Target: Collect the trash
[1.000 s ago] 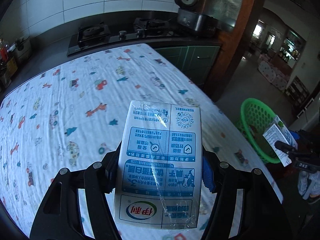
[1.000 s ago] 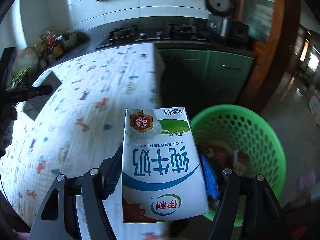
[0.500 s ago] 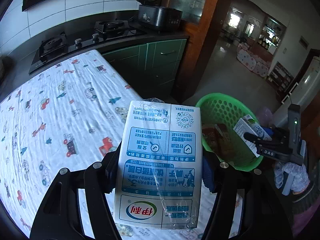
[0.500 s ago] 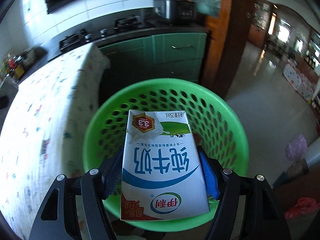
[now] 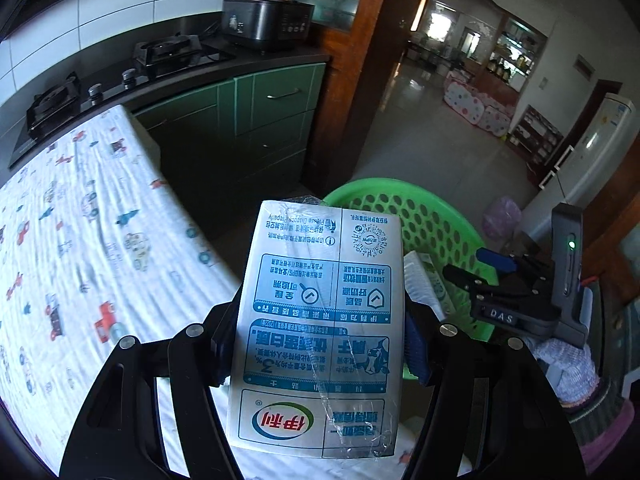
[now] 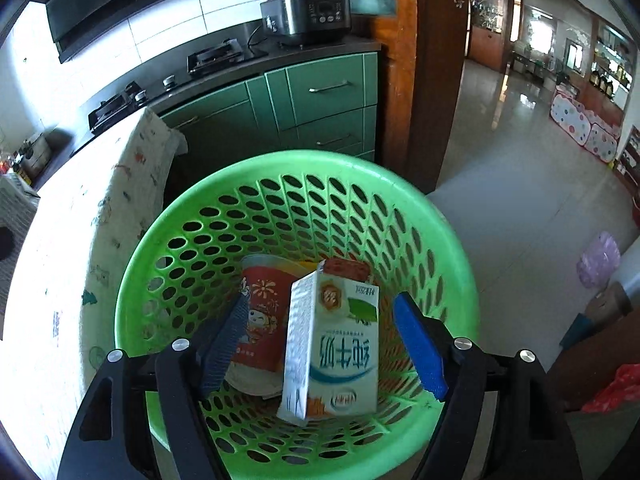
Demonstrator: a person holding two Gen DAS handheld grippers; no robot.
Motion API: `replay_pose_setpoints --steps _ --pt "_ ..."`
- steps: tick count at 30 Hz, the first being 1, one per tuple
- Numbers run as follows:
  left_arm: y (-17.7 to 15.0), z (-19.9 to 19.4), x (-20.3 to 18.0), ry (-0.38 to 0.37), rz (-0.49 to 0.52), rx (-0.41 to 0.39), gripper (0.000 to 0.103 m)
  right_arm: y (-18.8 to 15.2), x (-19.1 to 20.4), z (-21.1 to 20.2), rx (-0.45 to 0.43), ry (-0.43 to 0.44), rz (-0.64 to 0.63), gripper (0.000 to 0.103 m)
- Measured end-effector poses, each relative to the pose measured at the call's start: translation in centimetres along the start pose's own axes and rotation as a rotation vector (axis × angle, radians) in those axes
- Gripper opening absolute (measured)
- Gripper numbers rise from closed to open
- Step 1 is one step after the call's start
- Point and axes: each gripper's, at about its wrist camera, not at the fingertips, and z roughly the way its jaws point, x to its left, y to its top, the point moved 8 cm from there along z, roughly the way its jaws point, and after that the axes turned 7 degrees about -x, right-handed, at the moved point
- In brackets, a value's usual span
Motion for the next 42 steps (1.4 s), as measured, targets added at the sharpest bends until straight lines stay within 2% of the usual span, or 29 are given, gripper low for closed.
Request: replay_pose_setpoints --steps 2,8,13,20,23,25,31,42 --pt "0.2 0.6 -0.7 -0.012 -0.004 -0.002 0.064 0.0 0.0 -0.7 -0.013 -0.014 -0.018 0.073" --pt "0.6 3.1 -2.0 -0.028 -0.035 0.024 0.065 -0.3 -0.2 -3.6 -0.073 -0.051 -0.061 0.085" --pt "0.3 4.4 -3.2 -0.035 -0.038 0.029 0.066 -1.1 -0.2 -5.3 -0.094 -0.068 -0.078 0.086" --pt "0.1 5.6 -3.8 -0.041 -0.034 0.042 0.067 -2.2 0.5 -6.9 -0.111 -0.047 -0.082 0.087" --pt "0.3 5.6 -3.7 -0.045 -0.034 0.038 0.075 -2.5 0.8 -7.4 -0.114 -0.034 -0.072 0.088" --pt "0.2 5.6 -3.8 -0.047 -0.031 0.037 0.076 -2.7 1.0 -7.7 -0.115 -0.029 -0.066 0.089" --pt "-0.2 3.7 -3.2 -0.046 -0.021 0.023 0.077 -3.4 1.9 -8.9 -0.123 -0.019 -0.053 0.09" --pt "-1.8 -4.4 0.3 0.029 -0.017 -0.073 0.088 -4.7 5.8 -12.6 -0.17 -0.034 -0.087 0.094"
